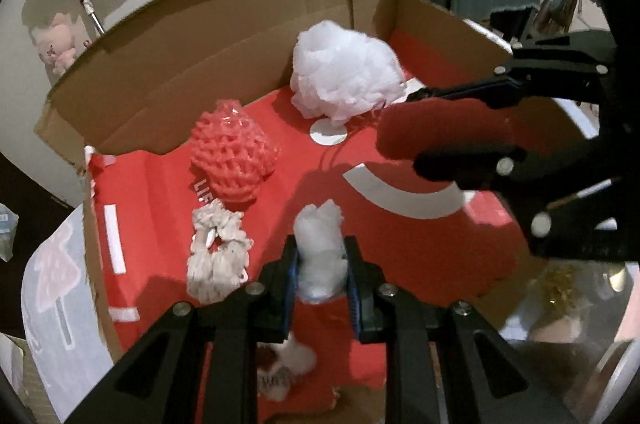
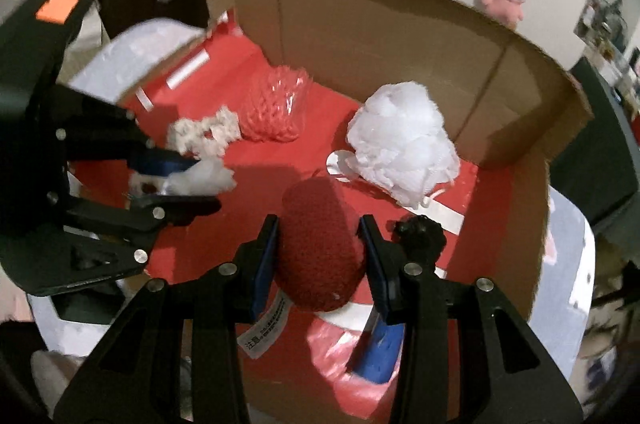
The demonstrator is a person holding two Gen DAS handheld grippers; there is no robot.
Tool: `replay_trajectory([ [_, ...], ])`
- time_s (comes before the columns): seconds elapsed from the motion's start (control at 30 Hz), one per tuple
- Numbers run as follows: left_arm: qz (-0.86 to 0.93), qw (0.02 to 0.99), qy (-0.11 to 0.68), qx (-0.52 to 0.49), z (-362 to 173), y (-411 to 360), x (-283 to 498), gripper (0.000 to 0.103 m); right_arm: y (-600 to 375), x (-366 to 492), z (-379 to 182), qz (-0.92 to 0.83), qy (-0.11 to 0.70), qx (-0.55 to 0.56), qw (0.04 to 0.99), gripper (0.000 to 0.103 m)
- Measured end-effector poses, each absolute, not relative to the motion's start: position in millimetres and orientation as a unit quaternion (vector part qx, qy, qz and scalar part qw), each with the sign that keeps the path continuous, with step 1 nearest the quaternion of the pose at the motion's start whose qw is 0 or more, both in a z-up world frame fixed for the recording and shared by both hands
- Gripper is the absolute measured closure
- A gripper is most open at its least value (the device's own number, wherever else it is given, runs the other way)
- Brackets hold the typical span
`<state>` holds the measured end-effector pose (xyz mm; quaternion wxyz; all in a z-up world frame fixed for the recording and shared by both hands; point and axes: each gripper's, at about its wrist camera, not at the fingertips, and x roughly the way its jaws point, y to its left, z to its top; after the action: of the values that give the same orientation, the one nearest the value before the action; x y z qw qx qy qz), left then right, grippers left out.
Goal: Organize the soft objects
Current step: 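Carry the white plush toy and red pouch into the box and open both tools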
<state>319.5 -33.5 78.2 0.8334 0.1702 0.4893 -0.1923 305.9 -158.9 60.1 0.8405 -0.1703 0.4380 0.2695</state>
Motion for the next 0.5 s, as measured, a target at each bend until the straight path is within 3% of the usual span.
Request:
replay_trajectory([
  [0.5,-0.179,0.822,0.511,0.179,58,-32,351,0.078,-149,340,27,0.260,0.477,-0.177,0.821,0.063],
])
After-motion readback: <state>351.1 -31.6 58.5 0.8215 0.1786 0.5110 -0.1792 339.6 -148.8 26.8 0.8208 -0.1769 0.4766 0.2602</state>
